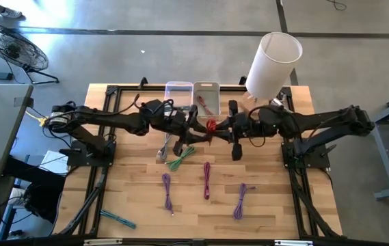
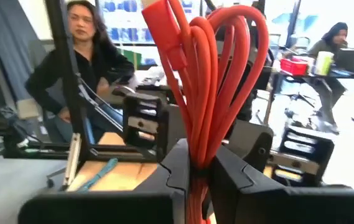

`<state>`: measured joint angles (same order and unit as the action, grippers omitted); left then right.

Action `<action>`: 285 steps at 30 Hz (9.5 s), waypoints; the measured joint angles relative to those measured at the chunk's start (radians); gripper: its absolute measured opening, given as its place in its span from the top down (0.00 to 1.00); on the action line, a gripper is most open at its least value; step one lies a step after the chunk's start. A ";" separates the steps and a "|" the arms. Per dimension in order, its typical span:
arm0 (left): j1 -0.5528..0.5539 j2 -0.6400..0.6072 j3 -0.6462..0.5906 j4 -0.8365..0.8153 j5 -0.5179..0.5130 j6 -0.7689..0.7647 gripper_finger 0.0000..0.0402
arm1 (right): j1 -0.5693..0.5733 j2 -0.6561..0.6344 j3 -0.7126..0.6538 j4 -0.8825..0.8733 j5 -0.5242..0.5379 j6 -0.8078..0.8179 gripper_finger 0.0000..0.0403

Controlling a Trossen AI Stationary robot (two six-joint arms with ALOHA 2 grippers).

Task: Pick & Place USB Port
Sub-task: Put the orange charger cable into the gray bin, then put the white and black charger cable into the transparent bin

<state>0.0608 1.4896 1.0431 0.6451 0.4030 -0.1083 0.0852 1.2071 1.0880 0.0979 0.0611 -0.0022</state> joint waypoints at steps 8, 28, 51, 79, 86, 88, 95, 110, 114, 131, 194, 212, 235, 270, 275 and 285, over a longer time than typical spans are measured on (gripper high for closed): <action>0.023 -0.030 0.000 -0.088 0.064 0.025 0.67 | 0.112 -0.003 0.143 -0.244 0.265 -0.076 0.94; 0.115 -0.377 -0.001 -0.607 0.324 0.255 0.83 | 0.030 0.235 0.257 -0.485 0.567 0.361 0.94; 0.114 -0.576 -0.001 -1.043 0.161 0.365 0.99 | -0.325 0.530 0.320 -0.472 0.445 0.609 0.94; 0.115 -0.578 -0.001 -1.068 0.170 0.373 0.99 | -0.447 0.641 0.320 -0.470 0.356 0.563 0.63; 0.115 -0.578 -0.001 -1.092 0.172 0.362 0.99 | -0.445 0.630 0.320 -0.457 0.310 0.531 0.55; 0.115 -0.578 -0.001 -1.107 0.181 0.359 0.99 | -0.445 0.620 0.319 -0.446 0.250 0.480 0.54; 0.073 -0.604 -0.001 -1.150 0.167 0.347 0.99 | -0.346 0.552 0.319 -0.438 0.071 0.267 0.64; 0.069 -0.850 -0.001 -1.168 -0.042 0.277 0.99 | -0.017 0.202 0.319 -0.442 -0.302 0.178 0.68; 0.069 -0.903 -0.001 -1.172 -0.253 0.310 0.99 | 0.093 0.137 0.319 -0.485 -0.247 0.190 0.68; 0.070 -0.786 -0.001 -1.177 -0.233 0.236 0.99 | 0.366 -0.022 0.319 -0.616 -0.234 0.248 0.68; 0.024 0.018 -0.002 -1.494 -0.348 -0.686 0.39 | 0.467 -0.260 0.315 -1.302 -0.041 0.229 0.68; 0.098 0.117 -0.002 -1.501 -0.380 -0.656 0.39 | 0.467 -0.259 0.314 -1.281 -0.041 0.247 0.68; 0.095 0.332 0.003 -1.450 -0.309 -0.500 0.49 | 0.467 -0.258 0.314 -1.281 -0.053 0.248 0.68; 0.111 -0.114 0.436 -1.427 -0.952 -0.527 0.97 | 0.467 -0.258 0.314 -1.239 0.000 0.225 0.68; 0.264 -0.094 0.436 -1.289 -0.795 -0.502 0.97 | 0.468 -0.248 0.314 -1.220 0.019 0.223 0.68; 0.429 0.033 0.434 -1.434 -0.612 -0.525 0.97 | 0.467 -0.220 0.314 -1.218 0.039 0.282 0.68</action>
<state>0.4899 1.5224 1.4770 -0.7888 -0.2095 -0.6337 0.5526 0.9874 1.4025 -1.1198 0.0999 0.2802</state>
